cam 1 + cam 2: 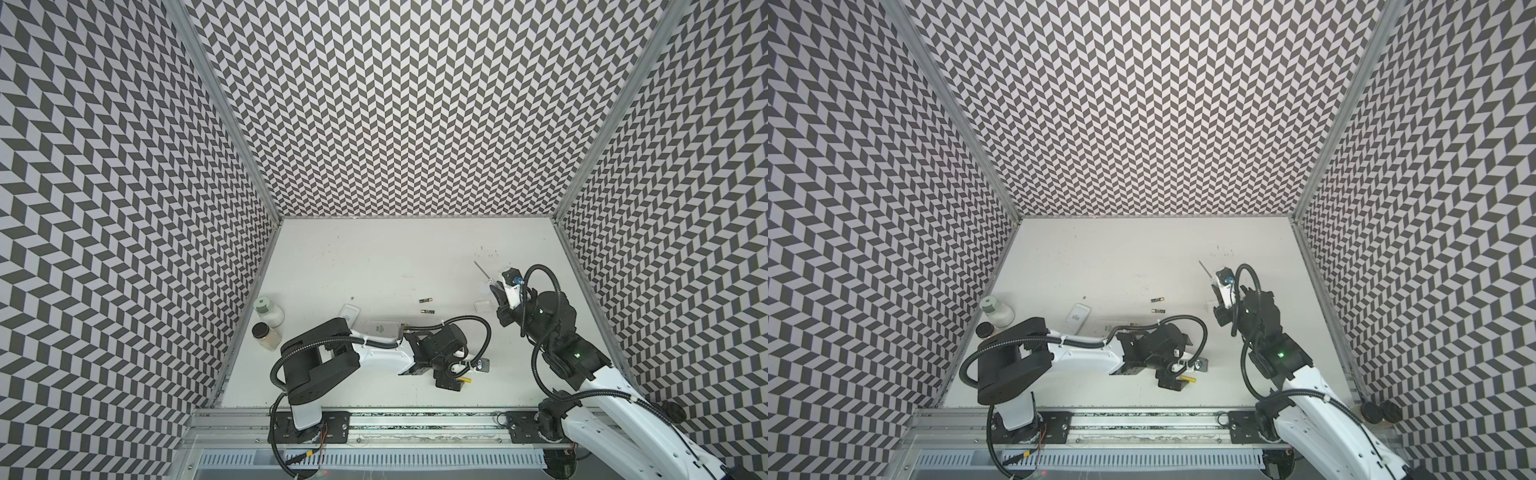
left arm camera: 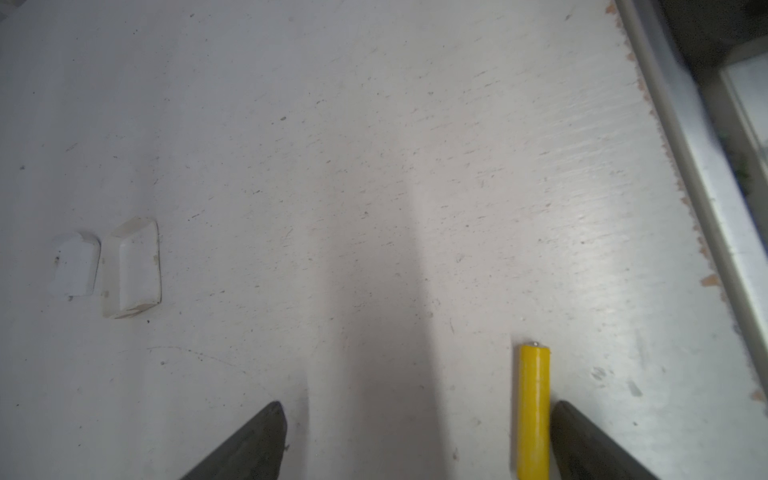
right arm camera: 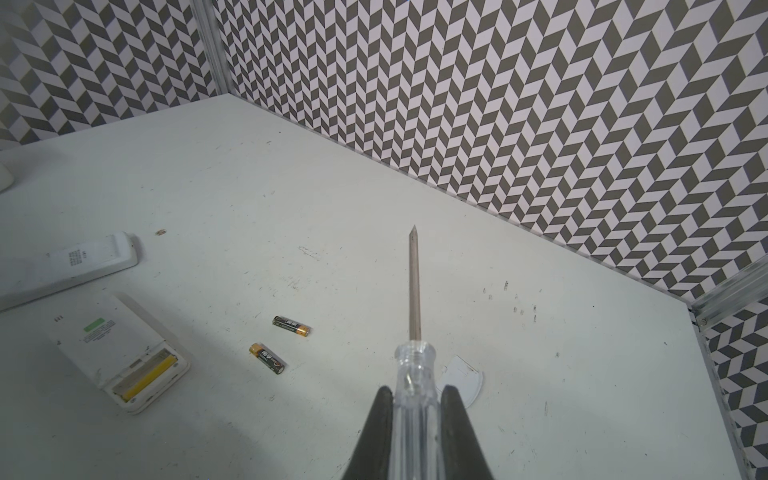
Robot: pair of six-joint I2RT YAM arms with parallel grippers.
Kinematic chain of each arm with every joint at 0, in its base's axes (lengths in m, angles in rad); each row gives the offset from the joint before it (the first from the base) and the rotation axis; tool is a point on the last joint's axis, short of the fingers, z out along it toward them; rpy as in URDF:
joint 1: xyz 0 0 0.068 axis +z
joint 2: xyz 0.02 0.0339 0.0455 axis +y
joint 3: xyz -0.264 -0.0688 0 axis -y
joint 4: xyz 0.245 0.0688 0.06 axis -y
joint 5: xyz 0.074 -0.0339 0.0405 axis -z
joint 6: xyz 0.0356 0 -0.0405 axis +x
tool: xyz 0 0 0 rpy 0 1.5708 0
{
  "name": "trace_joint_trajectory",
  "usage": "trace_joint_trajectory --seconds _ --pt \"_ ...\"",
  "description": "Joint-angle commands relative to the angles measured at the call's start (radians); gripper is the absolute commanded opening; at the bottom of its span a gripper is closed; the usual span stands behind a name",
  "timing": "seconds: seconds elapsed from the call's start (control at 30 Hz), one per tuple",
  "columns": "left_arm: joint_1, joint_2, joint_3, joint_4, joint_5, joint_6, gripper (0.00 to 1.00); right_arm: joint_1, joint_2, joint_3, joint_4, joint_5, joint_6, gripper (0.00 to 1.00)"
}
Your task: Unload the batteries from the remote control
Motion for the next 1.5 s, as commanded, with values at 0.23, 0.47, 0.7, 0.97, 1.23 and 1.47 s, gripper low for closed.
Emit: trace_joint_trajectory --seconds 0.23,0.47,0.7,0.97,1.23,1.47 --pt "0.067 -0.113 0.186 -0.291 0.114 0.029 1.0 -0.009 0.042 0.027 0.026 -0.057 0.049 0.0" --pt "0.236 -0.308 0.15 -0.428 0.121 0.043 1.0 -0.025 0.139 0.1 -0.067 -0.239 0.115 0.0" --pt "0.617 -0.431 0.06 -0.376 0.028 0.063 1.0 0.131 0.227 0.09 -0.128 -0.407 0.013 0.0" --pt "0.875 -0.46 -0.059 -0.323 0.097 0.021 1.0 0.316 0.334 0.08 -0.137 -0.57 -0.046 0.0" --pt "0.899 -0.37 -0.074 -0.279 0.022 0.063 1.0 0.366 0.482 0.136 -0.133 -0.538 -0.084 0.0" --pt "0.895 -0.263 -0.007 -0.34 0.007 0.094 1.0 0.423 0.682 0.217 -0.089 -0.412 -0.047 0.0"
